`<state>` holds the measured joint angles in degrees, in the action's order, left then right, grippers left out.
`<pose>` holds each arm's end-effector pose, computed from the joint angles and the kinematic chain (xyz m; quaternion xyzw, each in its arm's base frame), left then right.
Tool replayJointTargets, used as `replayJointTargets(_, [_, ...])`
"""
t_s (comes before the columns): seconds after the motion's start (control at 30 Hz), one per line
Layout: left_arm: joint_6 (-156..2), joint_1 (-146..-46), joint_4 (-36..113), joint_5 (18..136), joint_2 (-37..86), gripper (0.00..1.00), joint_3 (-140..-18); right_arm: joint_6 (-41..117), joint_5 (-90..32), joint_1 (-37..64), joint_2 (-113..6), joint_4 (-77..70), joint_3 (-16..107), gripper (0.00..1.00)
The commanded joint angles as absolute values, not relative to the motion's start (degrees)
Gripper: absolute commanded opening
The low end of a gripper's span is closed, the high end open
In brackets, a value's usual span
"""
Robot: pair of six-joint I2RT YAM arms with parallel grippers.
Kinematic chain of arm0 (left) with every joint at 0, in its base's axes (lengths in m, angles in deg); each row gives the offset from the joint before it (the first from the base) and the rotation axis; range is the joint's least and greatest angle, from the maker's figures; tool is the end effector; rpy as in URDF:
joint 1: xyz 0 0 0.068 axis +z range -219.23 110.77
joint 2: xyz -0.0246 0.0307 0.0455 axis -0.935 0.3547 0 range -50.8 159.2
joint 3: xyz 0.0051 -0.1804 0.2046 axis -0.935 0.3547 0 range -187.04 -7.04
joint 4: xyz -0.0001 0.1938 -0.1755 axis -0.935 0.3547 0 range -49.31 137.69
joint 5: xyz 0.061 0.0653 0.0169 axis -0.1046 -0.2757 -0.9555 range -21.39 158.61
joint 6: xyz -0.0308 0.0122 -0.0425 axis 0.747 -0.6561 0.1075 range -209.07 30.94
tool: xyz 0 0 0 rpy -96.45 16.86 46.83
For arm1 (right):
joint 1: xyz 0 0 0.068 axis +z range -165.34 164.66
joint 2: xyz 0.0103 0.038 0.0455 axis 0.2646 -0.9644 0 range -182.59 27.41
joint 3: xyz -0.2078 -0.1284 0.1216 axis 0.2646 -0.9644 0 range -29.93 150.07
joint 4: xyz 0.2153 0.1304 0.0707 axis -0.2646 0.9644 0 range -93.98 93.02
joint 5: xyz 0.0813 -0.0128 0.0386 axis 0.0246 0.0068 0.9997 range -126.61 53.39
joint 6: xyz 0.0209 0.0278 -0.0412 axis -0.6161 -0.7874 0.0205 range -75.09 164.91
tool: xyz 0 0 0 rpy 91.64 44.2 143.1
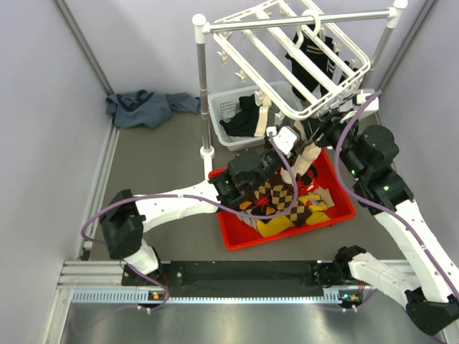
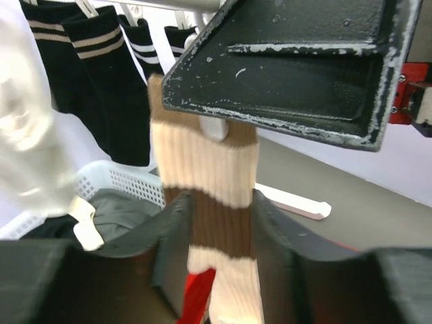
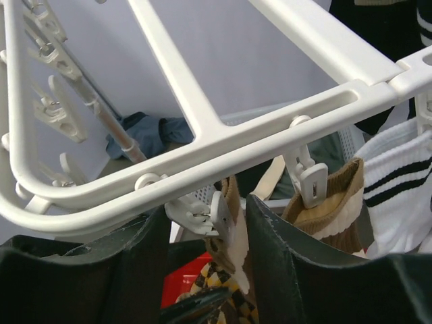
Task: Clip the socks to the hanger
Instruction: Clamp the sock onto the hanger.
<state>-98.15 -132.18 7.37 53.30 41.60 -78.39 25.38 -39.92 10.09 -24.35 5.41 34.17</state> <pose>0.1844 -0.3405 0.3683 0.2818 0.5640 -0.2751 0.7258 0.1747 0.0809 0.4375 -0.0145 0.6886 0.2588 0.6773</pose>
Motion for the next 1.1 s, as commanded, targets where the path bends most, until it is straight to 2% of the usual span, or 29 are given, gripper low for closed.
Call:
replayJointTargets(0.0, [-97.33,-132.42,3.42,52.97,37.01,0.49,-77.18,26.81,-43.37,9.88,-23.39,3.14,33.35,0.47])
replayJointTargets(0.13, [-97.41,-132.33,4.3,52.7,33.76,0.63,-74.89,27.77,-45.3,9.88,-23.47,2.7,33.09,0.48])
replayJointTargets(0.4, [-97.77,-129.61,5.18,53.22,28.92,0.79,-71.81,29.18,-46.98,9.88,-22.6,2.52,32.91,0.51])
replayJointTargets(0.63, [-96.54,-126.71,2.55,59.9,29.97,0.79,-73.12,30.06,-47.42,9.88,-21.89,2.09,32.65,0.52])
replayJointTargets(0.83, [-96.54,-126.71,-0.79,65.44,31.9,0.75,-74.62,30.41,-47.33,9.97,-21.19,0.94,31.77,0.54])
replayJointTargets(1.07, [-97.06,-126.71,-5.1,63.96,33.66,0.74,-75.5,30.85,-47.24,9.97,-20.66,0.5,31.16,0.56])
